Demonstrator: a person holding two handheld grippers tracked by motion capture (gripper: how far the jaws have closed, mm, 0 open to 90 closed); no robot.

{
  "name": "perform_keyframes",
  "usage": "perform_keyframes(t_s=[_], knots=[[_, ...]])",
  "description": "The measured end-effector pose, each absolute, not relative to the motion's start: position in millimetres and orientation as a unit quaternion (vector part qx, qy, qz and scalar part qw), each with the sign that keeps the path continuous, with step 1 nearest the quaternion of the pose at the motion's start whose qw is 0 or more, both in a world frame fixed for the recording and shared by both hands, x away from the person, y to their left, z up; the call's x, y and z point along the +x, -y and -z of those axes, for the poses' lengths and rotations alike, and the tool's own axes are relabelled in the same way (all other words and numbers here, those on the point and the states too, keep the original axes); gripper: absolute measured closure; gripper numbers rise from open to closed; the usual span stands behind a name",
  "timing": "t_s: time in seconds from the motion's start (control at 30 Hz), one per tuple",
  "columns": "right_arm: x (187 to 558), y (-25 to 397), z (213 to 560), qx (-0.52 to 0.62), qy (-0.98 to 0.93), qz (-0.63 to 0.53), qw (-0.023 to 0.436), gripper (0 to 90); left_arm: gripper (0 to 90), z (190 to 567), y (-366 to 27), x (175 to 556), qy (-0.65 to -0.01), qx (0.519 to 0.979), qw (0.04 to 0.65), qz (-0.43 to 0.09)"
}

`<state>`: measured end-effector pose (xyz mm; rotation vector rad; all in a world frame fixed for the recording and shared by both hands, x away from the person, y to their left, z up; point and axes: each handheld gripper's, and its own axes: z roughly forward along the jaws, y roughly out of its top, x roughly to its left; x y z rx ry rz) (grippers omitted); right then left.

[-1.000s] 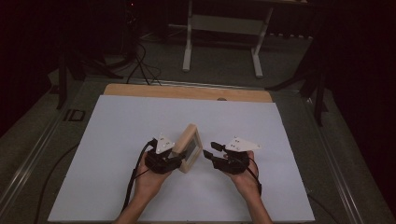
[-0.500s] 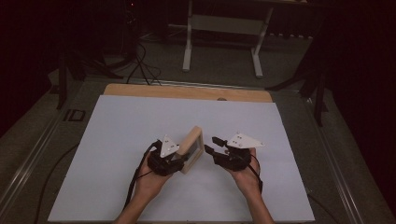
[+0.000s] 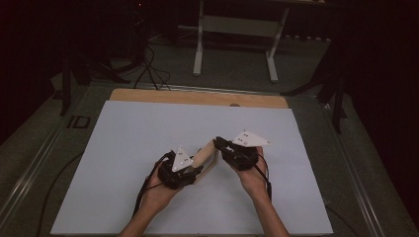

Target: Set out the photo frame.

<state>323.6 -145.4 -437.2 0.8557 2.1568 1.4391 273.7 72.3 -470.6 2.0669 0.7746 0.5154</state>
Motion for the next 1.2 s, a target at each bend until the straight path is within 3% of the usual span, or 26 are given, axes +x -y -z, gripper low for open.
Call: perform_keyframes(t_s=[0.6, 1.2], knots=[[352.7, 120.9, 448.6, 0.319, -0.796, -0.467, 0.214, 90.0, 58.2, 471.0, -73.4, 274.1, -0.298, 0.83, 0.422, -0.209], [351.3, 125.1, 447.1, 0.332, -0.798, -0.456, 0.211, 90.0, 54.8, 472.1, -80.6, 278.8, -0.318, 0.821, 0.421, -0.219]])
